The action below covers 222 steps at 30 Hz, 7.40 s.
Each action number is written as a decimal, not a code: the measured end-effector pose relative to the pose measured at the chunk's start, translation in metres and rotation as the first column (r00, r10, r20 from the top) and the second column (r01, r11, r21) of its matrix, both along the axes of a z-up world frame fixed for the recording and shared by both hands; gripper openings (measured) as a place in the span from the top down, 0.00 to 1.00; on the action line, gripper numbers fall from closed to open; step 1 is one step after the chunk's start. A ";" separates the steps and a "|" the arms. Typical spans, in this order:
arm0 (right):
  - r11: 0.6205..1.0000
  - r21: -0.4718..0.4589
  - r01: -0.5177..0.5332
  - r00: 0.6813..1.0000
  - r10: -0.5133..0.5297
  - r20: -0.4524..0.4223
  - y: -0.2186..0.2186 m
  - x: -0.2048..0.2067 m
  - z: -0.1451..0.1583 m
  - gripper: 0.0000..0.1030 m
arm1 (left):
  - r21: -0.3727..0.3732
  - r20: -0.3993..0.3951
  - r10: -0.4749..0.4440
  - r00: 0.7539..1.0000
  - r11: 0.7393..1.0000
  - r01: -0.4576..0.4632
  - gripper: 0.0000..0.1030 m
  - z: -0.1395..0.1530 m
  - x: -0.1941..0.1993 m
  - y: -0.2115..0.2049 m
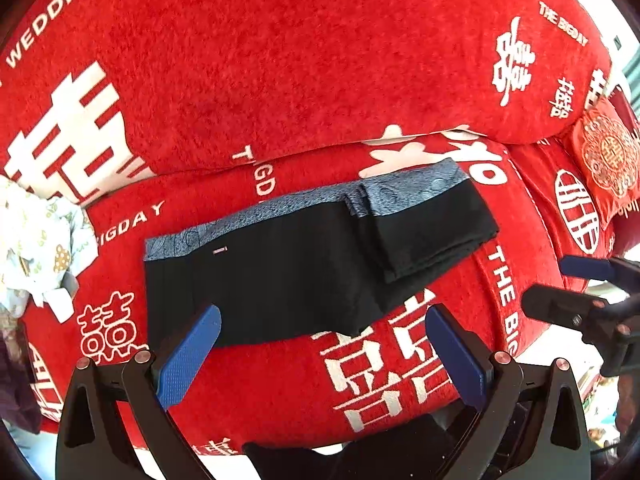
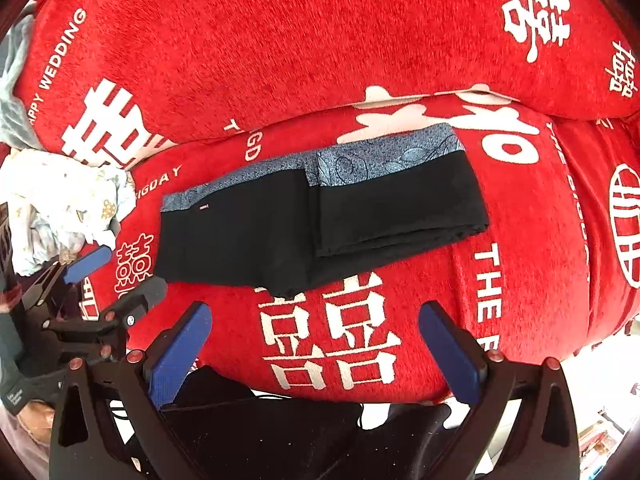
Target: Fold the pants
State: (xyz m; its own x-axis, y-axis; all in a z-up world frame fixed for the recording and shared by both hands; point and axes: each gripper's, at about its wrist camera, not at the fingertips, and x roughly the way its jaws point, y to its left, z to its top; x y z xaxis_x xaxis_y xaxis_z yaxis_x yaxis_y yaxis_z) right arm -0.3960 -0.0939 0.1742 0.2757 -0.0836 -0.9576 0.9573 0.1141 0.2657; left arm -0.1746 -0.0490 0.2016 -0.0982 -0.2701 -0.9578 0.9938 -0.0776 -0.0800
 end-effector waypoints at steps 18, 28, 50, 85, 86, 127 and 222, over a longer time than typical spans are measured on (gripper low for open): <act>0.999 -0.026 0.043 0.996 -0.040 0.084 0.038 -0.077 0.019 0.00 | 0.029 0.074 -0.016 0.997 0.999 0.014 0.00 0.013 -0.081 0.052; 0.998 0.004 0.061 0.993 -0.061 0.098 0.071 -0.108 0.013 0.00 | 0.108 0.008 0.053 0.999 0.993 -0.054 0.00 0.002 -0.082 0.089; 0.983 0.145 -0.109 0.985 0.087 0.151 0.053 0.068 -0.043 0.00 | 0.179 -0.011 0.315 0.949 0.934 -0.308 0.00 -0.055 0.124 0.087; 0.928 -0.097 -0.359 0.908 0.324 -0.265 -0.055 0.147 -0.215 0.00 | 0.340 -0.363 0.668 0.649 0.744 -0.575 0.00 -0.256 0.216 0.038; 0.929 -0.095 -0.357 0.911 0.323 -0.257 -0.056 0.146 -0.215 0.00 | 0.346 -0.355 0.681 0.640 0.732 -0.587 0.00 -0.260 0.216 0.035; 0.657 0.364 -0.660 0.751 0.578 0.318 -0.105 0.354 -0.180 0.82 | -0.105 0.524 0.031 0.851 0.994 0.029 0.64 -0.194 0.075 0.000; 0.999 0.038 -0.004 0.990 -0.001 0.141 -0.130 -0.157 -0.180 0.73 | 0.049 0.312 0.303 0.900 0.941 -0.334 0.06 -0.190 -0.040 -0.123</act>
State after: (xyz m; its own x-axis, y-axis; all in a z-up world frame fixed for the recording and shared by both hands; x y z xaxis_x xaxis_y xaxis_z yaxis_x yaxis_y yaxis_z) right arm -0.5532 -0.2235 -0.0055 0.4083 -0.0472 -0.9116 0.9098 0.1024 0.4022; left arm -0.2143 -0.1719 0.0115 0.2693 -0.1418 -0.9526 0.9429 0.2402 0.2308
